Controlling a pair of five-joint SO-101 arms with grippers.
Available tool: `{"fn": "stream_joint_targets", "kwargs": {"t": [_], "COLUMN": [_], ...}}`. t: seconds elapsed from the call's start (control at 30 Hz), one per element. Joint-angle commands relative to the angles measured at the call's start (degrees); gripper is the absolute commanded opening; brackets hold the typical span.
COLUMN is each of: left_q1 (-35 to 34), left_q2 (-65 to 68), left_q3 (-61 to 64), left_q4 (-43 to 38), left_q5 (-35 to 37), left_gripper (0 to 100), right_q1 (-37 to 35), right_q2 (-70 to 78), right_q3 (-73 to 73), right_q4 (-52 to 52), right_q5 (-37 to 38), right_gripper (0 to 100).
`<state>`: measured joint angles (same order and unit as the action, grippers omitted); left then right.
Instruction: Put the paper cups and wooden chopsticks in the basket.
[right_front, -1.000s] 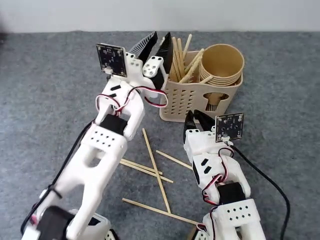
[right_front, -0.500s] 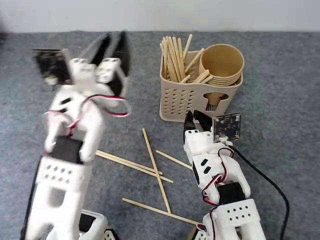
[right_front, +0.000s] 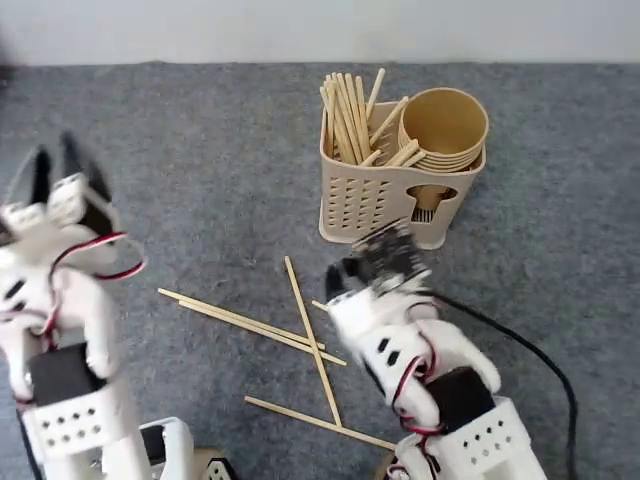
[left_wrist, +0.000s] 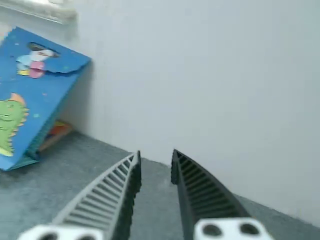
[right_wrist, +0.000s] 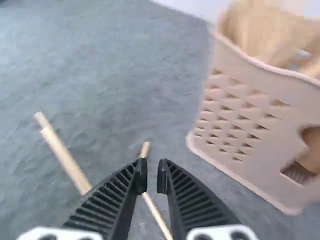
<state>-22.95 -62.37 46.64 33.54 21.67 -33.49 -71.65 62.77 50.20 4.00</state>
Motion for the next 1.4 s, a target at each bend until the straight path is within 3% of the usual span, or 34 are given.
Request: {"fn": "stream_joint_targets", "kwargs": {"t": [0.0, 0.17, 0.4, 0.6, 0.7, 0.97, 1.37], "left_q1": [-7.9, -14.3, -17.5, -20.6, -20.7, -20.7, -24.0], "left_q2": [-5.1, -9.8, -16.6, -24.7, -29.4, -41.8, -40.9], "left_q3": [2.3, 8.1, 16.7, 21.9, 24.7, 32.7, 33.5], "left_q4": [0.2, 0.2, 0.2, 0.2, 0.2, 0.3, 0.5], "left_q5": [-0.4, -0.5, -0.6, -0.6, -0.7, -4.1, -4.0], "left_gripper": [9, 9, 9, 9, 9, 9, 9], "right_q1": [-5.8, -8.9, -13.7, -16.0, -16.3, -18.2, -18.9], "right_q2": [4.4, 22.7, 52.0, 71.4, 79.0, 91.6, 100.3], "right_q3": [-4.7, -12.4, -28.9, -45.0, -52.6, -64.4, -65.7], "right_q4": [0.4, 1.5, 6.9, 14.8, 17.5, 21.4, 18.2], "right_q5": [3.9, 5.4, 9.1, 8.6, 8.6, 9.0, 9.0], "right_gripper": [5.8, 5.8, 6.3, 19.1, 20.5, 20.5, 20.4]}}
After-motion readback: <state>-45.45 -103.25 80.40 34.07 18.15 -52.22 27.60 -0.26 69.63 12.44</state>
